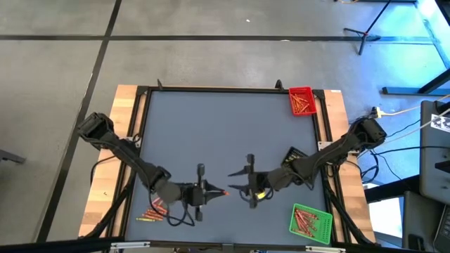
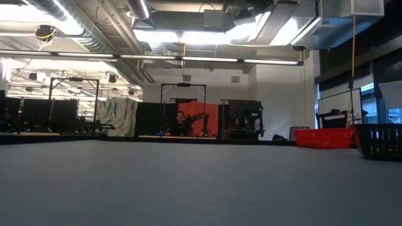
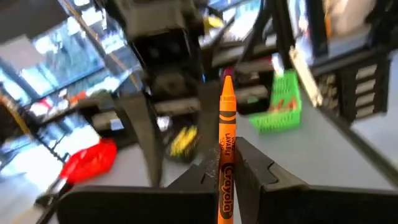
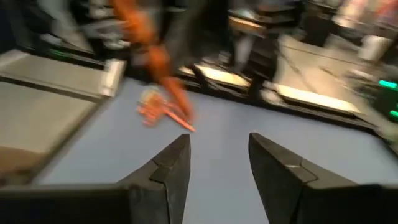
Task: Sort crayons
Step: Put the orange crayon into the red basket
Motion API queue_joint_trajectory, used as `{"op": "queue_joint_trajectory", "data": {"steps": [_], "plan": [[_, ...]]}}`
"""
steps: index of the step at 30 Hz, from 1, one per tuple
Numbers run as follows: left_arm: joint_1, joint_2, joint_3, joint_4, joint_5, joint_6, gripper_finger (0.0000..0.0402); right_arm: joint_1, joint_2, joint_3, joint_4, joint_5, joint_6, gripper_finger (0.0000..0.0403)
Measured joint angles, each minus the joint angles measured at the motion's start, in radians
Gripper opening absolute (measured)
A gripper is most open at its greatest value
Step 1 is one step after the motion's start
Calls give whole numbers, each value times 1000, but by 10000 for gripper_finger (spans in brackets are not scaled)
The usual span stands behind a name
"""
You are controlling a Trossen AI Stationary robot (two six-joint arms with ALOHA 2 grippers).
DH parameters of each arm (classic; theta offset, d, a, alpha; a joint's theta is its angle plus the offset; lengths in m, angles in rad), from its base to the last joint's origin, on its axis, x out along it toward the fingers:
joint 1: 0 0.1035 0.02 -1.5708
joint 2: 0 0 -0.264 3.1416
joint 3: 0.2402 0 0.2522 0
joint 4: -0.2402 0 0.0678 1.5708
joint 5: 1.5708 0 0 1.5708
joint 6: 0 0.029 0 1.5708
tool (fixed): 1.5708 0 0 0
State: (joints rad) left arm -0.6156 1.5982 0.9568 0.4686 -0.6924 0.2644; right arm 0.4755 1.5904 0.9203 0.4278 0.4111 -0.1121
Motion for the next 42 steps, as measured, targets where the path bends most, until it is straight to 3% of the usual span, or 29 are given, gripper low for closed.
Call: {"op": "queue_joint_trajectory", "data": {"steps": [5, 11, 15, 19, 25, 27, 32, 36, 42], "plan": [[44, 0, -65, 207, 87, 55, 11, 2, 37, 3, 114, -119, -44, 177], [62, 0, -76, 240, 134, 38, 11, -8, 89, 4, 231, -100, -77, 227], [62, 0, -76, 240, 134, 37, 11, -26, 123, 18, 291, -90, -77, 233], [58, -1, -76, 237, 134, 38, 11, -25, 135, 41, 280, -91, -98, 192], [57, -1, -76, 222, 118, 36, 11, -24, 135, 44, 256, -102, -107, 49], [57, -1, -76, 221, 121, 26, 11, -23, 135, 44, 248, -99, -113, 17], [60, -1, -76, 216, 124, 2, 13, -24, 135, 44, 245, -107, -110, 42], [61, -1, -76, 192, 111, -6, 45, -24, 135, 44, 231, -83, -109, 25], [3, -61, -76, 41, -69, -27, 109, -23, 77, 44, 62, 71, -71, 22]]}}
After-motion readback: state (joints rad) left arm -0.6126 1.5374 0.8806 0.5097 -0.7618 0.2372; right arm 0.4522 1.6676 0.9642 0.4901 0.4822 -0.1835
